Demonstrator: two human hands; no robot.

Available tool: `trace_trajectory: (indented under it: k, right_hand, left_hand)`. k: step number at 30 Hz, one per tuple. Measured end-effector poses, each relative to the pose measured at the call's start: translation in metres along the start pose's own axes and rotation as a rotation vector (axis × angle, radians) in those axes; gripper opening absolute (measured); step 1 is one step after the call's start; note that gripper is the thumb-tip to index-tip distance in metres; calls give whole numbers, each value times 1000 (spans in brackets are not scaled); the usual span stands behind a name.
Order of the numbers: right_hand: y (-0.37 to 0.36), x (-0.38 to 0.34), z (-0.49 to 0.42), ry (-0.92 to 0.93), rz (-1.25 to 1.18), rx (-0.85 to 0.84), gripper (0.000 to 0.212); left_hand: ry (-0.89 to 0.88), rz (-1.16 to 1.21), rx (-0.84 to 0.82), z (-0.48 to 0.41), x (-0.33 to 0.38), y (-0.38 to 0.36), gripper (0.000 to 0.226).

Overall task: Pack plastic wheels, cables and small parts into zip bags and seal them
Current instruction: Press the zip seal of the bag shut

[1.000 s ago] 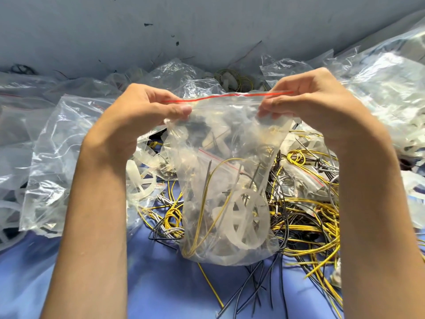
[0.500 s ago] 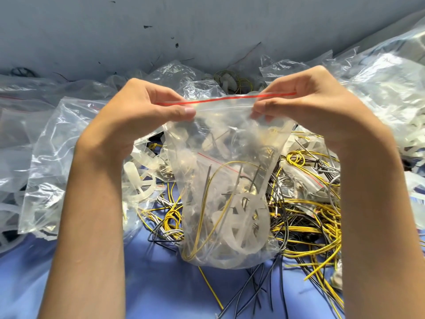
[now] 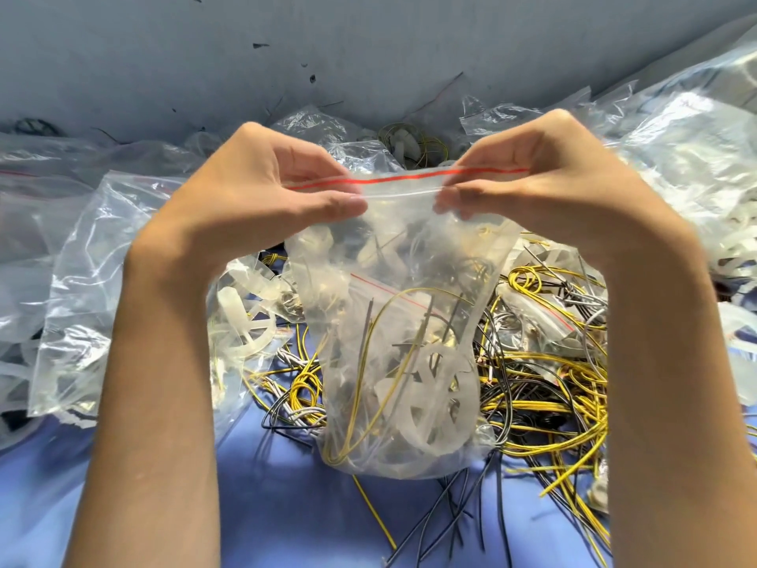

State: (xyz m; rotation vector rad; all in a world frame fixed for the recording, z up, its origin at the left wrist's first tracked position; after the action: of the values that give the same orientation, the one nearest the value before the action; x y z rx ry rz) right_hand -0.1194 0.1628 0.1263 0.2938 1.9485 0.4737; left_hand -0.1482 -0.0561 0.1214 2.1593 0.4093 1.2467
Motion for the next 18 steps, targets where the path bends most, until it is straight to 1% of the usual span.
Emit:
trace_trajectory:
  k: [5,7,10,15,18]
  right_hand:
    - [-2,-5,1,58,23,-25,6]
    - [-1,-6,3,97,24,-44,5]
    - [0,-7,3,106,44,-59,5]
    - [0,-3,1,75,57,-22,6]
    - [-4,-4,0,95,68,-37,7]
  left_hand:
    - [-86,-78,16,-1,4,-2,9]
    - [-111,-81,19,0,5,-2,10]
    - [-139,-87,14,1,8,-2,13]
    - [-110,-116,17,0,6,-3,9]
    - [-109,-132,4,0,7,-5,7]
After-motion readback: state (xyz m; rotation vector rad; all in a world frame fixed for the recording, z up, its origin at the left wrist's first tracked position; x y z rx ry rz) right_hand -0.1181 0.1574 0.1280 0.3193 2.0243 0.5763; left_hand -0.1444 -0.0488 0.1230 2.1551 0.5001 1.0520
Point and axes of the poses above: each hand's wrist, its own z-axis away from the middle knuckle, its own y-axis out of the back of the hand, x = y × z, the point moved 2 cm from there along -z, towards the middle knuckle, and after that the axes turned 10 degrees about -z, right-handed, at the moved point
